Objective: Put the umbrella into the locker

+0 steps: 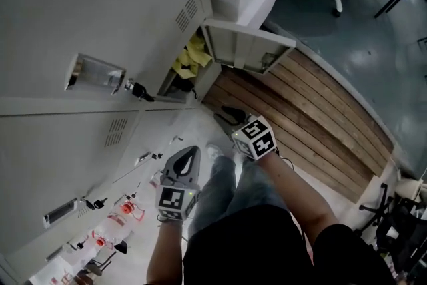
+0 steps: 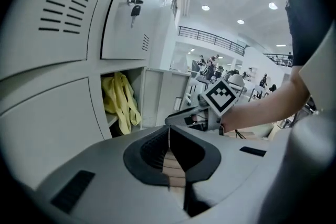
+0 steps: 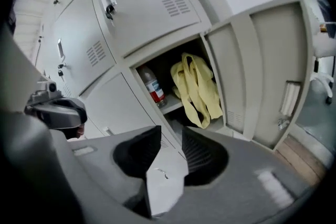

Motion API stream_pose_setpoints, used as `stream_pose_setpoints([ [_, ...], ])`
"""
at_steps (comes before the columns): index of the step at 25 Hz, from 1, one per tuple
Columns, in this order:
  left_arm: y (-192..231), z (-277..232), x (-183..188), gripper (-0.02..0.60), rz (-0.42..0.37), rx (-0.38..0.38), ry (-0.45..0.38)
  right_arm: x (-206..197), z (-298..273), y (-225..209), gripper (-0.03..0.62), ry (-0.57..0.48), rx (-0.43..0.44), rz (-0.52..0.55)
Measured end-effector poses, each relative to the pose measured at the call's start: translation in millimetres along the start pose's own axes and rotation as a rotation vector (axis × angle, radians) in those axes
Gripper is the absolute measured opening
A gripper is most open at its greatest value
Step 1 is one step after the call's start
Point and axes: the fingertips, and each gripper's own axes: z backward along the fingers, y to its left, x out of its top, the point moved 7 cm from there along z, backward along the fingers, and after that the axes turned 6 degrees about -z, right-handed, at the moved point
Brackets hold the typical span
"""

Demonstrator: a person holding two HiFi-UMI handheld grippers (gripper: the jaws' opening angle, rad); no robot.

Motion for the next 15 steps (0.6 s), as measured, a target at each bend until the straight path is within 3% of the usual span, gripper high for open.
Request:
stream_pose_setpoints([
  [5, -4.9, 10.5, 27.6, 0.012, -0.052, -0.014, -0.037, 31.1, 61.6, 20.5, 0.107, -0.086, -0.005, 0.002],
  [15, -25.8, 38.2, 115.2, 0.012, -0.044, -0.022, -0.195, 88.2, 162.4, 64.0, 0.067, -0.227, -0.004, 0.071],
])
